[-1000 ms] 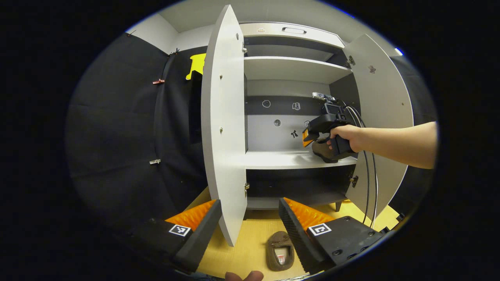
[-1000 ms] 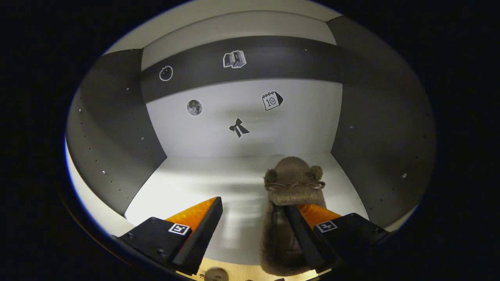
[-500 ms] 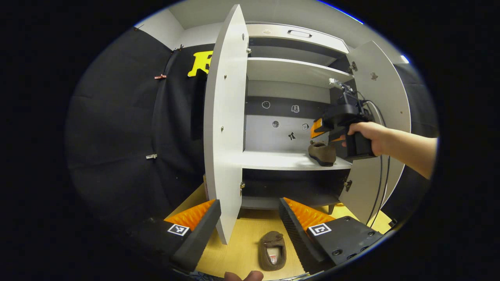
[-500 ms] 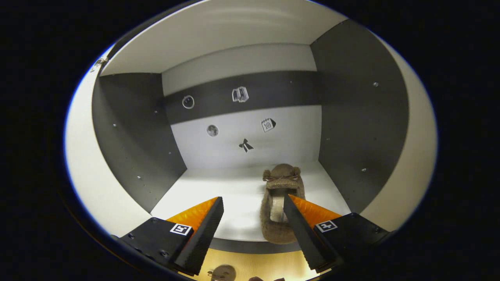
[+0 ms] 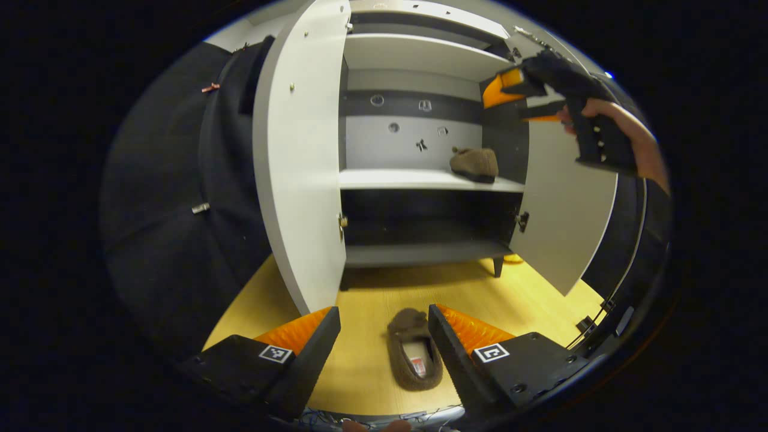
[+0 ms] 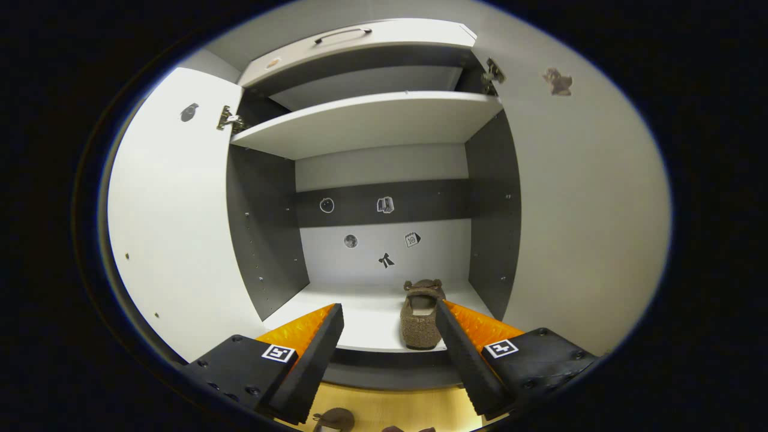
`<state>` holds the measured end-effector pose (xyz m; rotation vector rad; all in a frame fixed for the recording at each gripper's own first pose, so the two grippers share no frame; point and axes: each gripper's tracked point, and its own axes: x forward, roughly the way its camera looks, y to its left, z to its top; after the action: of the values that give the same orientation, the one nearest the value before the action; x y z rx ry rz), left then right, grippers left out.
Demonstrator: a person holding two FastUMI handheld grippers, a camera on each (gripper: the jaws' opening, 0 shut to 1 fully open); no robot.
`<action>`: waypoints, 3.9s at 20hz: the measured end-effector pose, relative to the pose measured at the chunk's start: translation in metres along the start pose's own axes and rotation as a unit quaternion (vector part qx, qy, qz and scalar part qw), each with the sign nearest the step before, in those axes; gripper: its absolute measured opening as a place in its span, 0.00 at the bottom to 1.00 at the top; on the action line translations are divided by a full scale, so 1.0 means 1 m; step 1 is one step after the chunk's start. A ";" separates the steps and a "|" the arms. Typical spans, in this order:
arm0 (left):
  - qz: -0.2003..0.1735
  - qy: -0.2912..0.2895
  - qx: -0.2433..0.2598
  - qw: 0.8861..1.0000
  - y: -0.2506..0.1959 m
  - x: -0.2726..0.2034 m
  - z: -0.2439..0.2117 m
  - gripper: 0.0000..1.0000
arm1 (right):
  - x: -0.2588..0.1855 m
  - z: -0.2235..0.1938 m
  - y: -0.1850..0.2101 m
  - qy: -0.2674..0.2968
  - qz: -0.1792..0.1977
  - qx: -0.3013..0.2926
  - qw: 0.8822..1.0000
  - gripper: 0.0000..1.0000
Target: Grab one shoe with the right hand and put it into the shoe cabinet, grab the other shoe with the left hand and put it into the shoe cabinet; then close the right door with the right hand and the left door with the left hand.
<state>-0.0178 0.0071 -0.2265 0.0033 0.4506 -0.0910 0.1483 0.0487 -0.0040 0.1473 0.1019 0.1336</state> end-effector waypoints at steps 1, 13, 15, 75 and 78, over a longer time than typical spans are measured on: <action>-0.003 0.018 -0.008 1.000 -0.001 0.011 -0.019 0.94 | -0.012 0.003 0.000 -0.008 0.001 -0.008 1.000 0.98; -0.033 0.117 -0.007 0.993 -0.011 0.138 -0.127 0.74 | -0.107 -0.022 -0.024 0.013 -0.018 -0.039 0.999 0.99; -0.038 0.114 -0.004 0.993 -0.014 0.154 -0.132 0.73 | -0.111 -0.026 -0.036 0.020 -0.030 -0.050 0.998 0.99; 0.136 0.011 0.031 0.990 -0.004 0.337 0.330 0.07 | -0.186 -0.043 -0.231 0.063 -0.157 -0.038 0.985 0.98; 0.135 0.013 0.026 0.990 -0.005 0.343 0.328 0.07 | -0.185 -0.047 -0.235 0.068 -0.164 -0.031 0.984 0.98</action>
<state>0.4315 -0.0351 -0.0807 0.1172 0.4706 0.1629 -0.0098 -0.2015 -0.0689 0.0565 0.2559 -0.1828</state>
